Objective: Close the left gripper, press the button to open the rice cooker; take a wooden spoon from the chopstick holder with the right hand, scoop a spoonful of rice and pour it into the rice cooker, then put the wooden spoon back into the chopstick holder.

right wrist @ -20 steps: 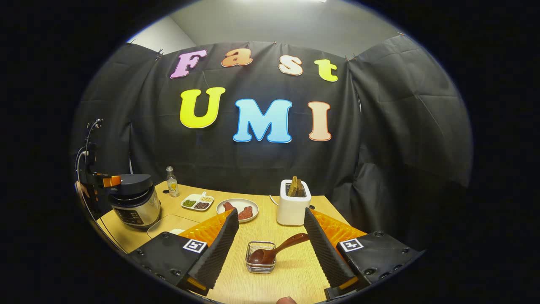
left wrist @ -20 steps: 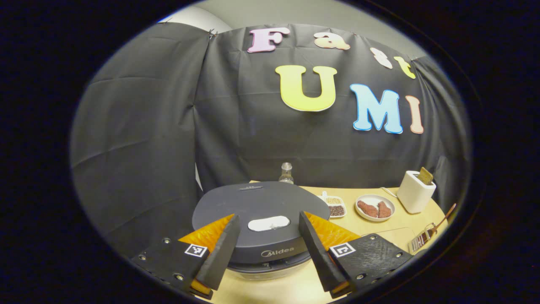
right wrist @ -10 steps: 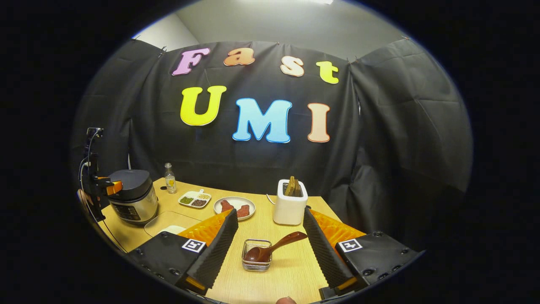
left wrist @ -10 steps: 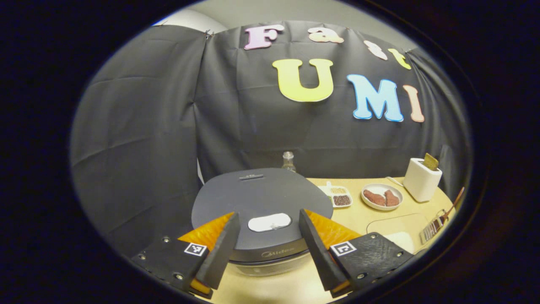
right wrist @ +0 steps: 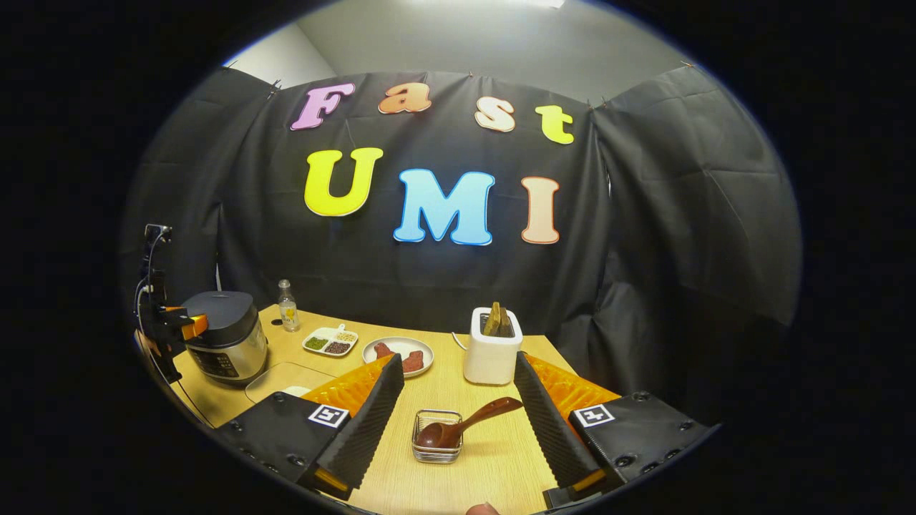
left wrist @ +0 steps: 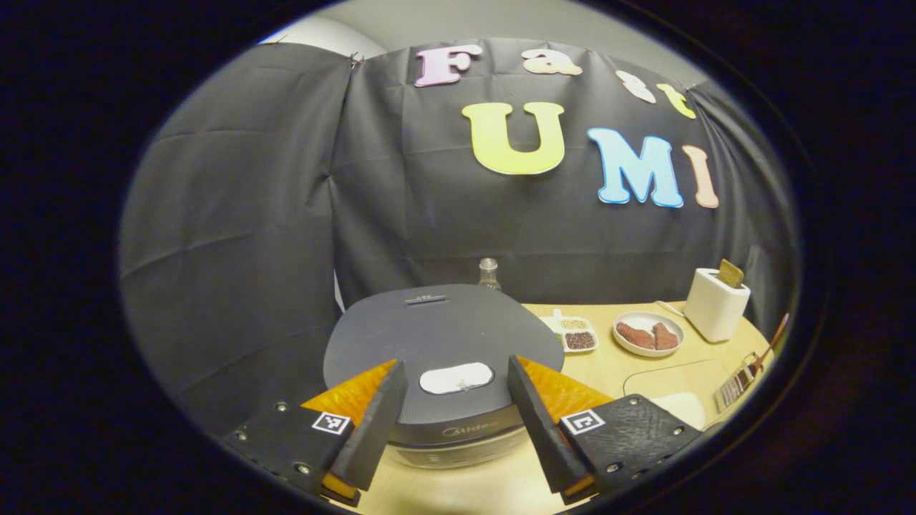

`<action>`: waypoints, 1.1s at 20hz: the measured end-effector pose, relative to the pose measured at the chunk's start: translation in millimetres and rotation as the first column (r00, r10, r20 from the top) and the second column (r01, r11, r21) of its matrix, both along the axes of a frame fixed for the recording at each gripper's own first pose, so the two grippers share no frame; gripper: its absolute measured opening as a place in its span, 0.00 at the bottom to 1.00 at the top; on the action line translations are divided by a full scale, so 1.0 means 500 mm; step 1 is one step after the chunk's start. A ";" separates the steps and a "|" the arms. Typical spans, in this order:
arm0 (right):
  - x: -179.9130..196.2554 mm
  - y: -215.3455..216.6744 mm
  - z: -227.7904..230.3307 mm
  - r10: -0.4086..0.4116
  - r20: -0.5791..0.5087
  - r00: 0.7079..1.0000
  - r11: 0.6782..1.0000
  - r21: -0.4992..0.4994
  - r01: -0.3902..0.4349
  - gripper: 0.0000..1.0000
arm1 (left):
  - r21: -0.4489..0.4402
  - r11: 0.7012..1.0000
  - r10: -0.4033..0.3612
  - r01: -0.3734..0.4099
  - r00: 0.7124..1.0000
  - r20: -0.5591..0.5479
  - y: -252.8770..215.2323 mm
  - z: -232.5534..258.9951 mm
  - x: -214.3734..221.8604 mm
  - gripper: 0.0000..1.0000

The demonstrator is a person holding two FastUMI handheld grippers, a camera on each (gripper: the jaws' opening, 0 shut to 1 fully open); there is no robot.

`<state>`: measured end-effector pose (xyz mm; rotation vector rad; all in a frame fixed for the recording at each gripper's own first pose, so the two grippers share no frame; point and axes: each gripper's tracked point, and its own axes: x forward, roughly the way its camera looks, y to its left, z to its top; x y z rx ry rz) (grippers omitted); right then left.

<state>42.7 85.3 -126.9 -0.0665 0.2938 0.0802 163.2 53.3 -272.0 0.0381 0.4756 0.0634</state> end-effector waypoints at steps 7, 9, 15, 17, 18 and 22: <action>-0.027 -0.042 0.054 0.026 0.079 0.997 0.999 0.039 -0.029 0.95 | -0.073 0.996 -0.039 0.052 0.985 0.168 -0.112 0.206 -0.070 0.86; -0.043 -0.053 0.062 0.050 0.095 0.994 0.998 0.042 -0.054 0.98 | -0.063 0.995 -0.065 0.082 0.972 0.227 -0.152 0.274 -0.121 0.87; -0.097 -0.072 0.102 0.123 0.168 0.978 0.991 0.024 -0.129 0.94 | -0.033 0.994 -0.092 0.109 0.940 0.329 -0.211 0.425 -0.281 0.85; -0.114 -0.067 0.114 0.128 0.176 0.976 0.989 0.047 -0.138 0.98 | -0.010 0.994 -0.100 0.110 0.934 0.344 -0.209 0.455 -0.314 0.86; -0.121 -0.066 0.119 0.126 0.180 0.976 0.989 0.057 -0.138 0.98 | 0.000 0.994 -0.105 0.112 0.930 0.351 -0.206 0.472 -0.328 0.85; -0.154 -0.063 0.128 0.098 0.180 0.979 0.989 0.091 -0.116 0.98 | -0.007 0.992 -0.112 0.124 0.919 0.378 -0.201 0.505 -0.376 0.85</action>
